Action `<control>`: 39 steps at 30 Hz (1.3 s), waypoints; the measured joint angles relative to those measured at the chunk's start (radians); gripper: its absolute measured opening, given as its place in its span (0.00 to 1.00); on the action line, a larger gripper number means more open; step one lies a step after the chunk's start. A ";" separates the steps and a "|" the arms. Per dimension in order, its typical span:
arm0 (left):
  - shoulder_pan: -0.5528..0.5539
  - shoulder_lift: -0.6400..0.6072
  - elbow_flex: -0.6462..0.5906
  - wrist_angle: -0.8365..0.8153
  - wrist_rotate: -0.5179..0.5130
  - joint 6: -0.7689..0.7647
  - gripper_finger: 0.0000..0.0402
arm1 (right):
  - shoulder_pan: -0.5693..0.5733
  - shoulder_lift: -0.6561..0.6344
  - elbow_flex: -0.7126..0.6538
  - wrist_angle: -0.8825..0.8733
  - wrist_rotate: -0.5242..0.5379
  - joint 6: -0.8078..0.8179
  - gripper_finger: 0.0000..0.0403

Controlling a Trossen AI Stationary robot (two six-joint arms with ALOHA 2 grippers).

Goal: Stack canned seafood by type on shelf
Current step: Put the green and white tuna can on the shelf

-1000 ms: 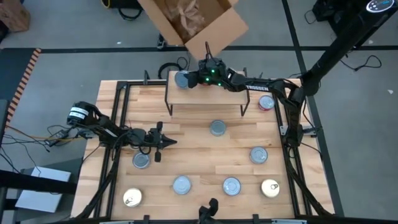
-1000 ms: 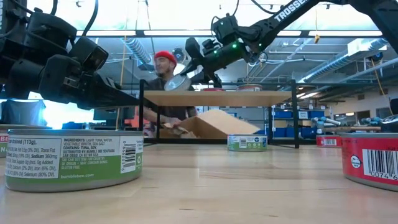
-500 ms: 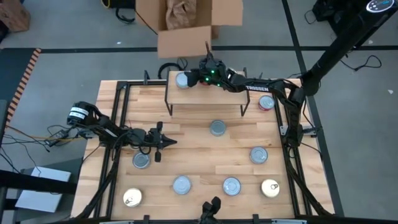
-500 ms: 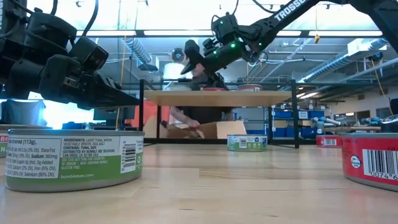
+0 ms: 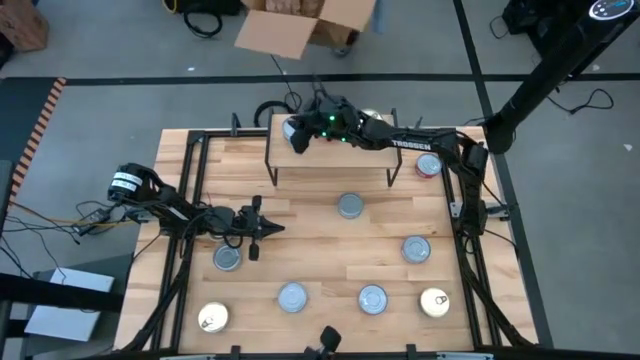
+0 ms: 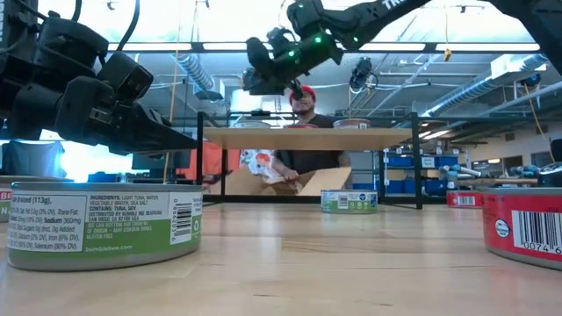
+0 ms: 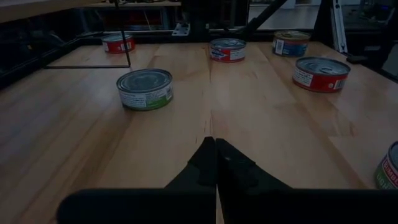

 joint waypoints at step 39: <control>0.000 0.000 0.001 -0.008 0.006 0.011 0.01 | -0.008 0.147 0.132 -0.134 0.030 -0.140 0.04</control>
